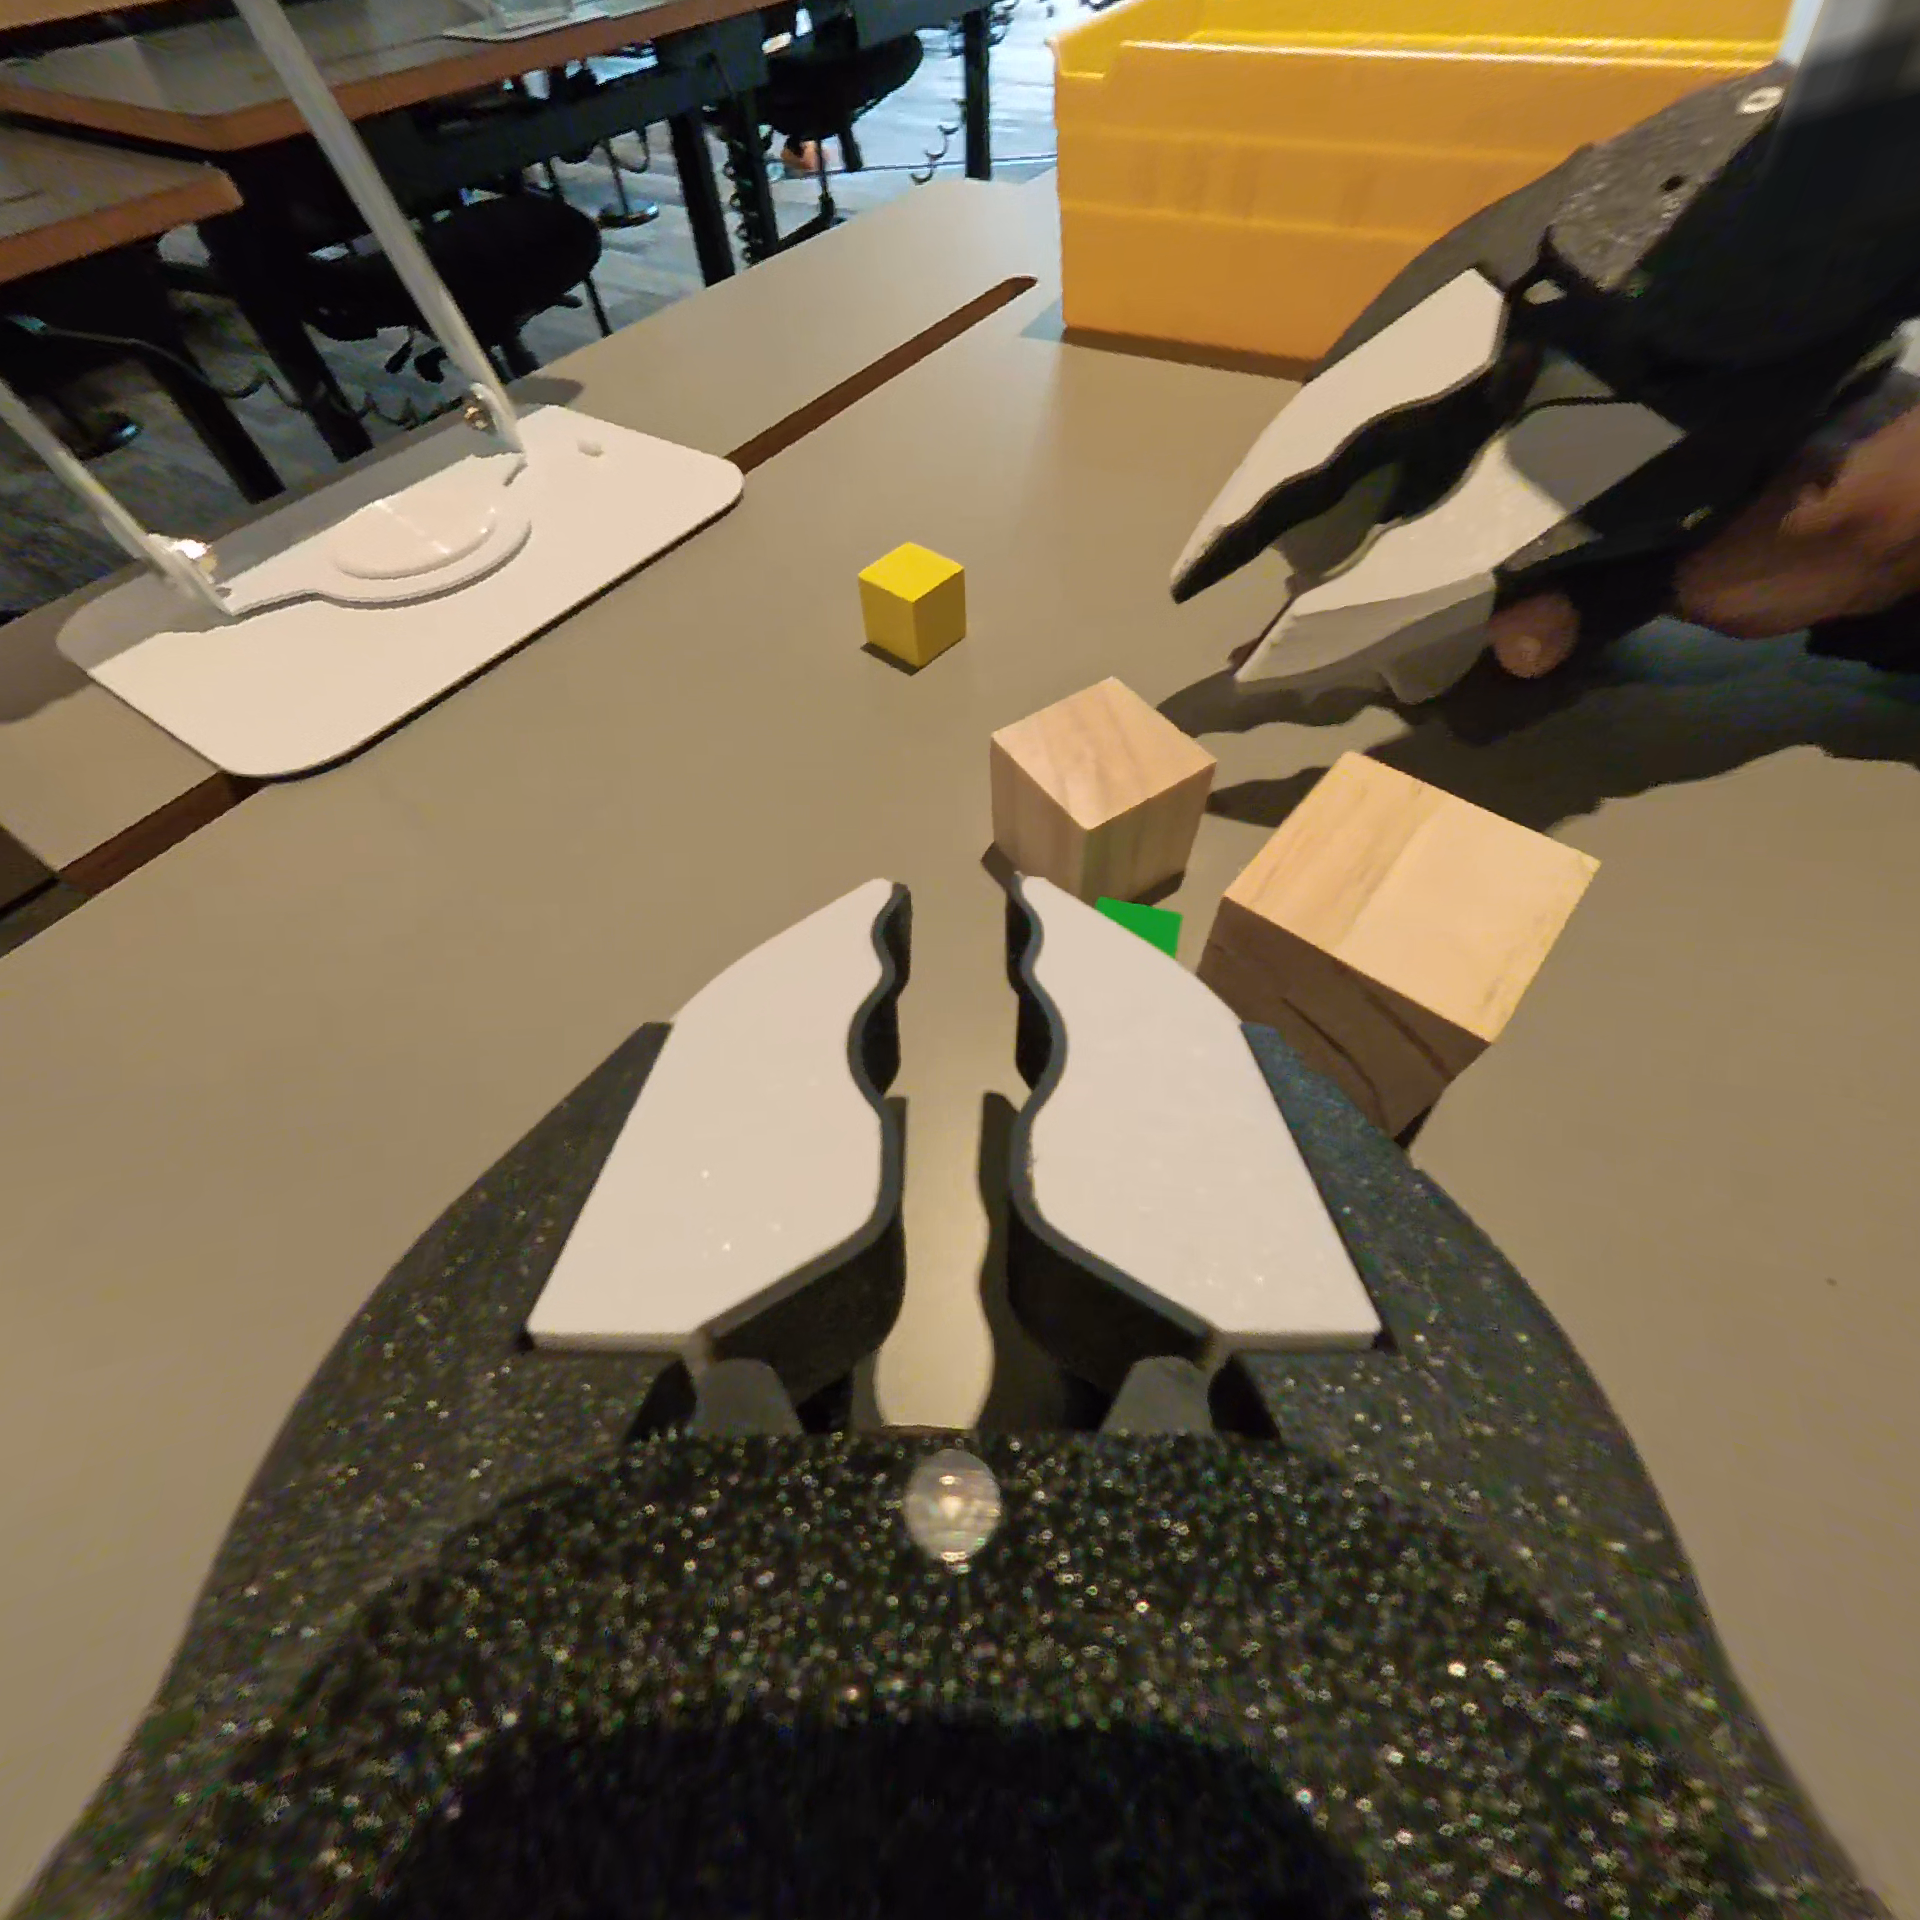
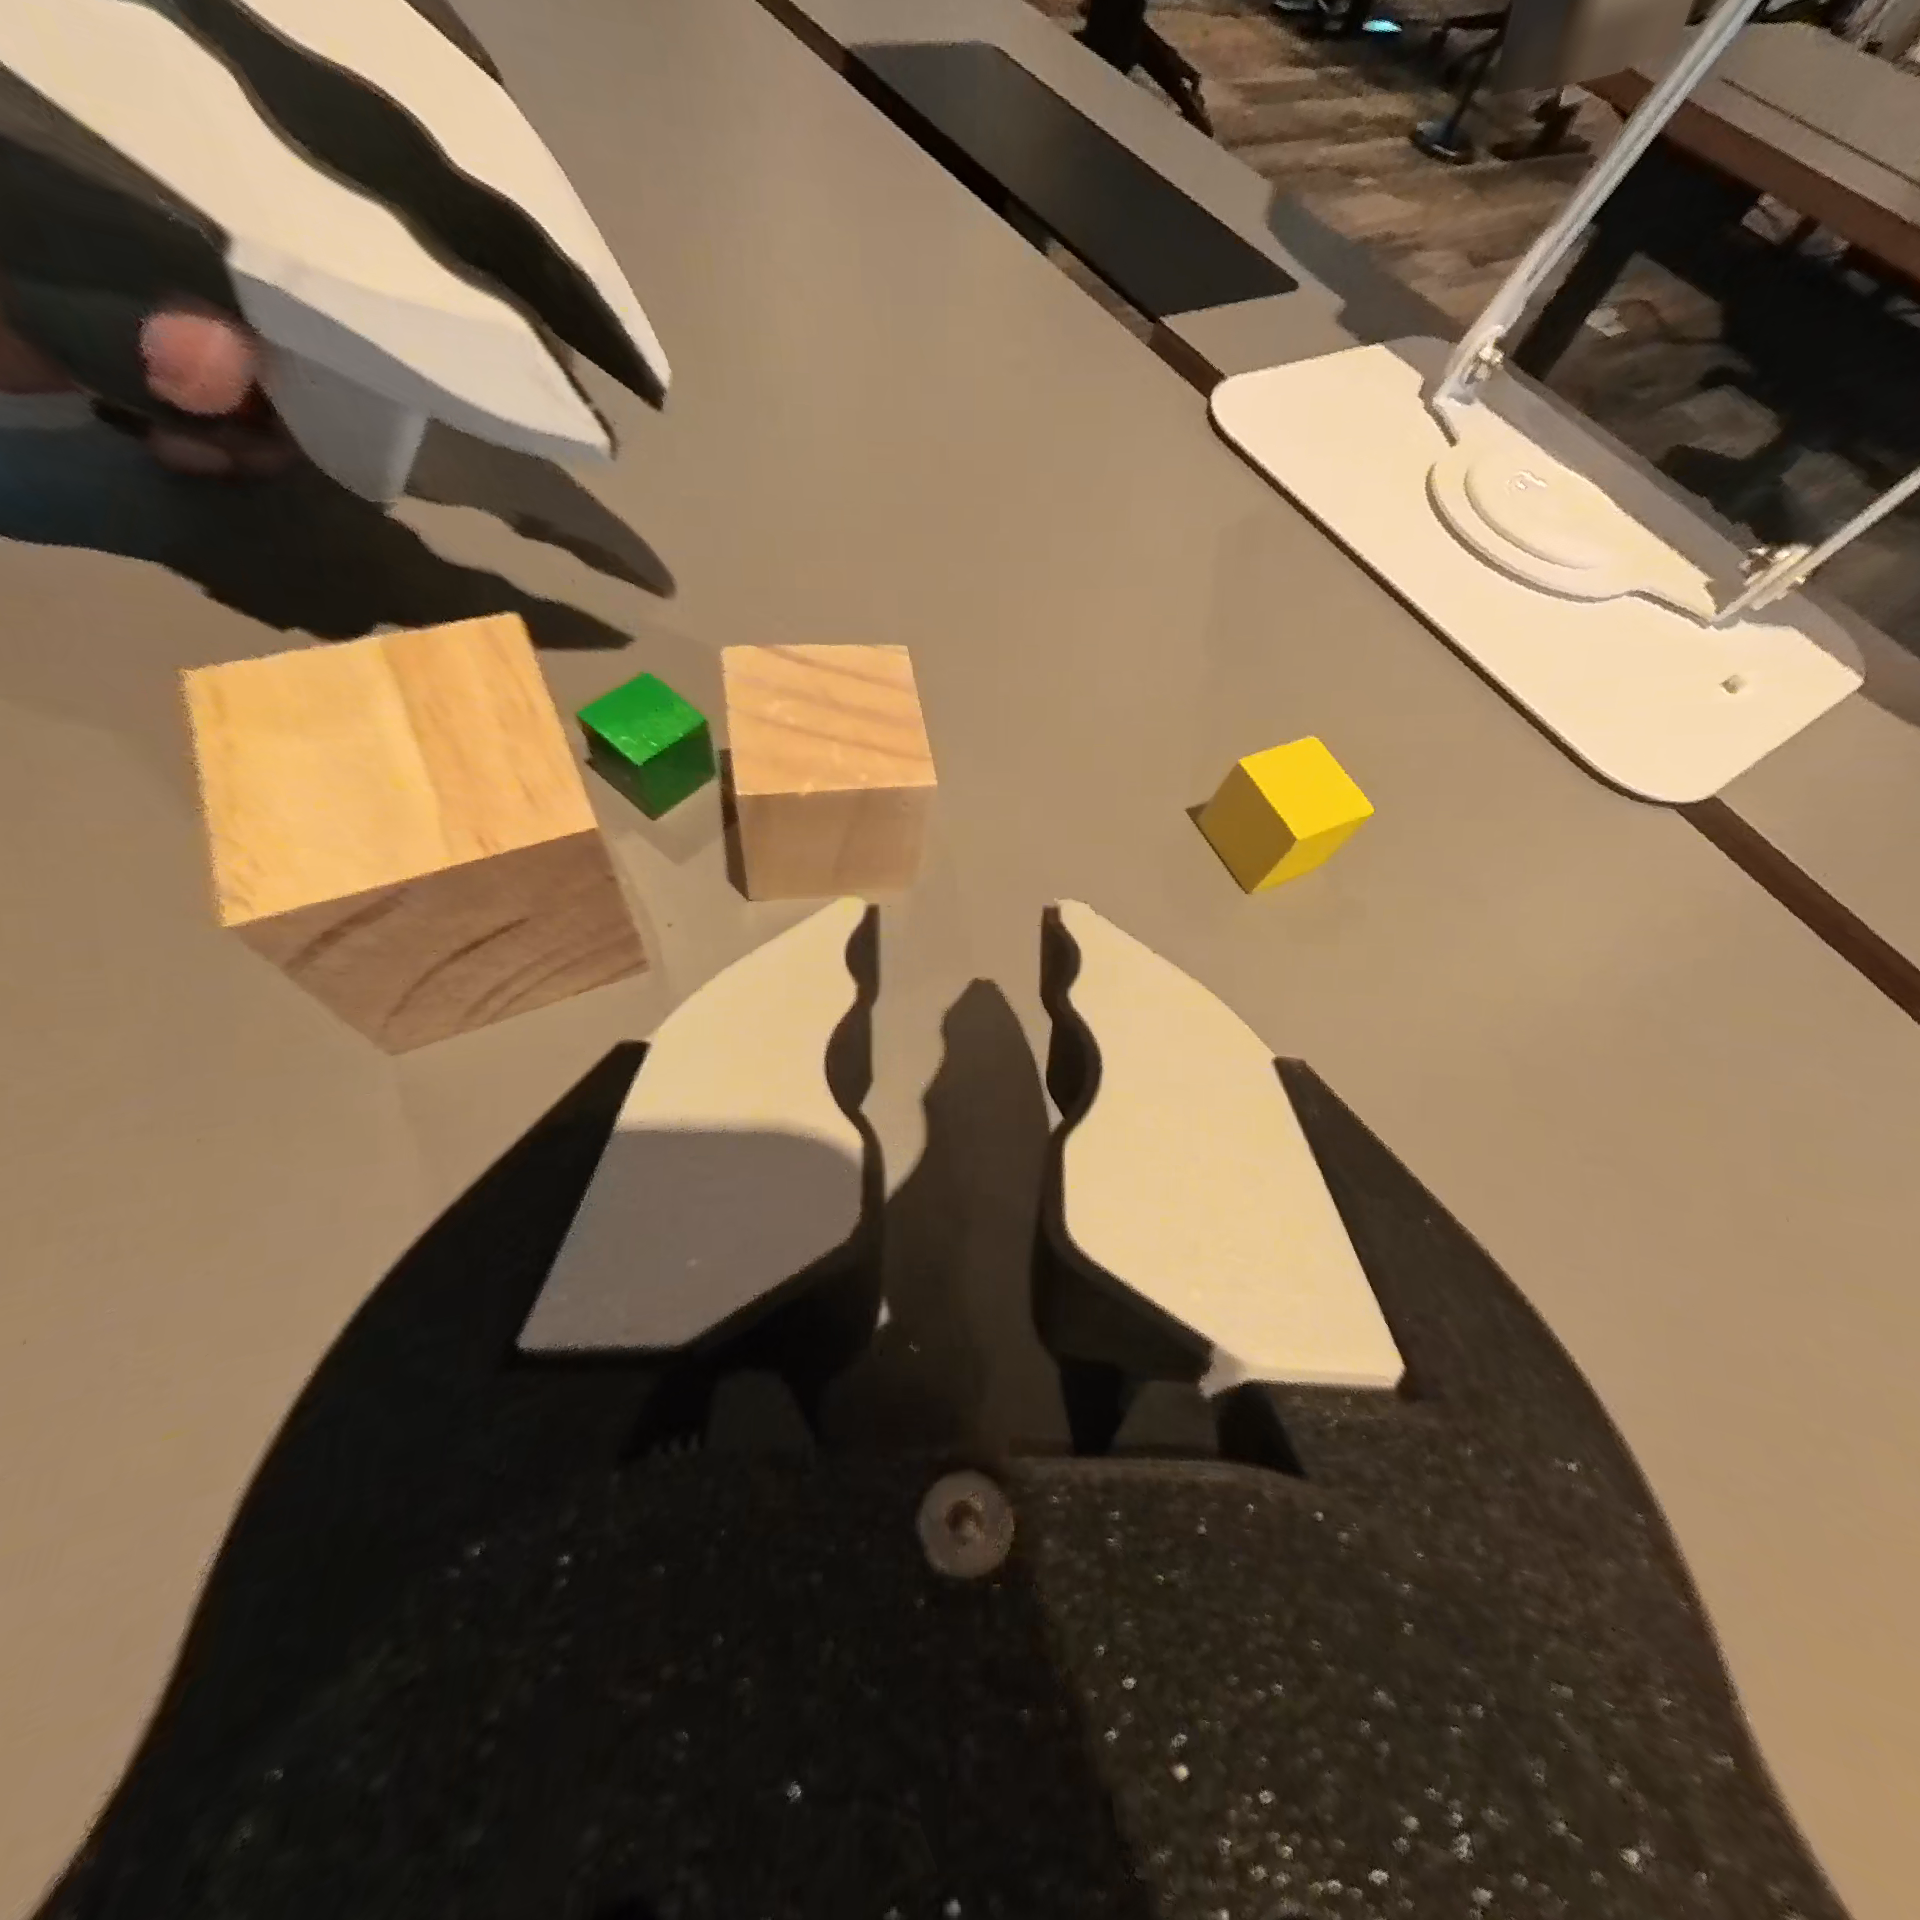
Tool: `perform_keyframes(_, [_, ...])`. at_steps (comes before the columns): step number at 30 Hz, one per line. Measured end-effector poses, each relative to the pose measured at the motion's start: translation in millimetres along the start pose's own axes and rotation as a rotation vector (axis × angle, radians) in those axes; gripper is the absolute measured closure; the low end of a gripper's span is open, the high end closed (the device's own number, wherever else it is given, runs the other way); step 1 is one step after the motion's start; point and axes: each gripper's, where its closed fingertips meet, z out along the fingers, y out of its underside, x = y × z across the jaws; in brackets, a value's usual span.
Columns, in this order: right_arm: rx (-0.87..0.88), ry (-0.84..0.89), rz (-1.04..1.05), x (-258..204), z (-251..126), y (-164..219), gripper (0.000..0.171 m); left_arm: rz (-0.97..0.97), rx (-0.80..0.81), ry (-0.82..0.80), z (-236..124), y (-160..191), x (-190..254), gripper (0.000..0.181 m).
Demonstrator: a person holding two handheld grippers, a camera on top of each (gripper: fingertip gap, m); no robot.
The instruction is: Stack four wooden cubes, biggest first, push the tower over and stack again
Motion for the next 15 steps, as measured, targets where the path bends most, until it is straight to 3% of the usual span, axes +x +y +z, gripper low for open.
perform_keyframes(6, [0.017, -0.078, -0.040, -17, 3, -5, 0.133, 0.061, 0.033, 0.078, -1, -4, 9, 0.157])
perform_keyframes(15, [-0.022, -0.068, -0.018, -16, 11, -5, 0.126, 0.107, 0.021, 0.041, 2, -4, 7, 0.155])
